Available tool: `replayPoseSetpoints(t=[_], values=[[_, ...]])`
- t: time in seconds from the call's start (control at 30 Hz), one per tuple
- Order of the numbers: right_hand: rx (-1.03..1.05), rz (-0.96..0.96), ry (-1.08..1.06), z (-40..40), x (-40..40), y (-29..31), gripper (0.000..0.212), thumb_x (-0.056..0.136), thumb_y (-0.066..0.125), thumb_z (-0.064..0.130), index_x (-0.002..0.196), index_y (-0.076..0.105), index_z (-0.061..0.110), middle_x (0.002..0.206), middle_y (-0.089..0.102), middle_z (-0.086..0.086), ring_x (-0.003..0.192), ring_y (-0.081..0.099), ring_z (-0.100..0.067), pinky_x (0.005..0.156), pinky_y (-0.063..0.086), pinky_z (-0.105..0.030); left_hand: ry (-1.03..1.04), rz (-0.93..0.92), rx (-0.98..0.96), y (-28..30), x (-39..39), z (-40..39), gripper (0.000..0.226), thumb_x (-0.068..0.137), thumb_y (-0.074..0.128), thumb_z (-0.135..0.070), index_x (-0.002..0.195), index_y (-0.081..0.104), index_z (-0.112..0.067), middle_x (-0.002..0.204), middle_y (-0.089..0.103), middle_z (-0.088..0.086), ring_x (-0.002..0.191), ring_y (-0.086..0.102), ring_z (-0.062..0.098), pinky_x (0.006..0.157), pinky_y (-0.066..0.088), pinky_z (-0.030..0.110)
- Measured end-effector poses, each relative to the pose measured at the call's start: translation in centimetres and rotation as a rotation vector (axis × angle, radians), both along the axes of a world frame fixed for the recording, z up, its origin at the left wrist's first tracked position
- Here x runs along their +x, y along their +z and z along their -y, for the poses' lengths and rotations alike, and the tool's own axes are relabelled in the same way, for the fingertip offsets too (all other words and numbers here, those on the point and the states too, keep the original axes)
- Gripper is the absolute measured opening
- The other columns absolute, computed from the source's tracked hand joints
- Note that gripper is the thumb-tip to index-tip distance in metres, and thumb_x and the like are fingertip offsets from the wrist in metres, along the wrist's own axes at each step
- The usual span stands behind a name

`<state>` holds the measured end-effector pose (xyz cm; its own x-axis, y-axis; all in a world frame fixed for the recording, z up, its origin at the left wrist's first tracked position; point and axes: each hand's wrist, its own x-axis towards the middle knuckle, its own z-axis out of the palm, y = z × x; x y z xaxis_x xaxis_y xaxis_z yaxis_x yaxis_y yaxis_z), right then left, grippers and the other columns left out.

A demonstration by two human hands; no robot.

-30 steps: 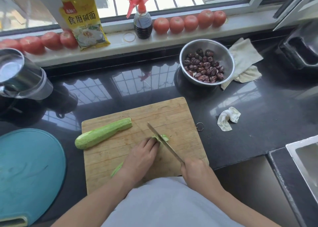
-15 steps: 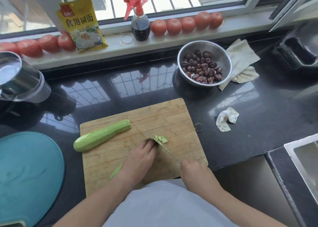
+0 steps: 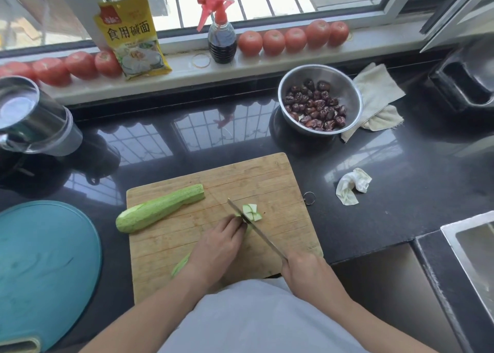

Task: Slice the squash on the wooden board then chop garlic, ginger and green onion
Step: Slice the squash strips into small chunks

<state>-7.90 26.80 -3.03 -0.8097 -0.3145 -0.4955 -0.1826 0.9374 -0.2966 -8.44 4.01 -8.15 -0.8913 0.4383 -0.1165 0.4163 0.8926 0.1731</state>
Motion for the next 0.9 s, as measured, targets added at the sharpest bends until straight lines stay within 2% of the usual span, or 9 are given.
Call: replayPoseSetpoints(t=[0.1, 0.23, 0.37, 0.5, 0.57, 0.7, 0.8, 0.9], values=[[0.043, -0.007, 0.033, 0.0, 0.1, 0.0, 0.021, 0.099, 0.036, 0.027, 0.08, 0.042, 0.019, 0.081, 0.057, -0.001, 0.075, 0.06, -0.029, 0.056, 0.036, -0.036, -0.01, 0.004, 0.003, -0.3, 0.0, 0.1, 0.056, 0.07, 0.074, 0.002, 0.125, 0.066, 0.001, 0.125, 0.065, 0.018, 0.12, 0.061, 0.033, 0.091, 0.058, 0.037], [0.078, -0.025, 0.053, -0.1, 0.4, -0.9, 0.02, 0.096, 0.037, 0.024, 0.077, 0.039, 0.02, 0.071, 0.047, 0.002, 0.069, 0.059, -0.03, 0.051, 0.03, -0.034, -0.005, 0.033, 0.013, -0.4, 0.0, 0.2, 0.058, 0.07, 0.074, 0.001, 0.127, 0.065, 0.0, 0.126, 0.064, 0.016, 0.121, 0.059, 0.031, 0.091, 0.058, 0.036], [0.097, -0.006, 0.032, 0.7, -0.2, -2.4, 0.019, 0.092, 0.041, 0.018, 0.074, 0.039, 0.019, 0.063, 0.041, 0.0, 0.059, 0.048, -0.03, 0.044, 0.021, -0.034, -0.002, 0.032, 0.037, -0.1, 0.0, 0.2, 0.057, 0.075, 0.068, 0.0, 0.132, 0.062, -0.002, 0.13, 0.062, 0.014, 0.122, 0.058, 0.029, 0.093, 0.057, 0.033], [0.073, -0.001, -0.009, 2.9, -2.1, -3.2, 0.019, 0.091, 0.043, 0.014, 0.072, 0.046, 0.016, 0.065, 0.048, -0.005, 0.061, 0.047, -0.03, 0.052, 0.032, -0.034, 0.019, 0.037, 0.087, 0.3, -0.1, 0.1, 0.05, 0.081, 0.063, 0.0, 0.131, 0.061, -0.005, 0.127, 0.062, 0.01, 0.112, 0.061, 0.028, 0.083, 0.059, 0.035], [0.016, 0.003, -0.058, 3.0, -2.4, -3.2, 0.023, 0.091, 0.042, 0.015, 0.069, 0.049, 0.011, 0.064, 0.049, -0.003, 0.06, 0.047, -0.029, 0.051, 0.034, -0.036, 0.022, 0.022, 0.095, 0.4, 0.1, 0.2, 0.046, 0.082, 0.063, 0.001, 0.128, 0.062, -0.005, 0.126, 0.062, 0.011, 0.112, 0.061, 0.028, 0.083, 0.059, 0.035], [-0.06, 0.011, -0.12, 1.2, -1.1, -1.9, 0.028, 0.094, 0.041, 0.019, 0.066, 0.039, 0.016, 0.062, 0.047, 0.001, 0.058, 0.048, -0.024, 0.05, 0.032, -0.036, 0.027, -0.007, 0.075, 0.5, 0.7, 0.3, 0.048, 0.077, 0.066, 0.004, 0.124, 0.066, -0.001, 0.125, 0.065, 0.013, 0.118, 0.061, 0.03, 0.086, 0.058, 0.032], [0.01, 0.003, -0.049, 0.2, -0.1, -0.9, 0.029, 0.096, 0.038, 0.025, 0.068, 0.037, 0.018, 0.067, 0.05, 0.0, 0.059, 0.045, -0.024, 0.051, 0.032, -0.036, 0.029, 0.003, 0.036, 0.4, 0.6, 0.3, 0.05, 0.076, 0.061, 0.005, 0.126, 0.065, 0.001, 0.127, 0.064, 0.014, 0.121, 0.06, 0.032, 0.085, 0.06, 0.035], [0.074, -0.003, 0.024, 0.0, 0.3, -0.6, 0.023, 0.097, 0.035, 0.026, 0.077, 0.041, 0.018, 0.076, 0.057, -0.003, 0.067, 0.054, -0.028, 0.052, 0.034, -0.036, 0.013, 0.015, 0.02, 0.3, 0.5, 0.3, 0.048, 0.08, 0.058, 0.006, 0.127, 0.064, 0.002, 0.128, 0.063, 0.016, 0.121, 0.061, 0.033, 0.084, 0.06, 0.039]])
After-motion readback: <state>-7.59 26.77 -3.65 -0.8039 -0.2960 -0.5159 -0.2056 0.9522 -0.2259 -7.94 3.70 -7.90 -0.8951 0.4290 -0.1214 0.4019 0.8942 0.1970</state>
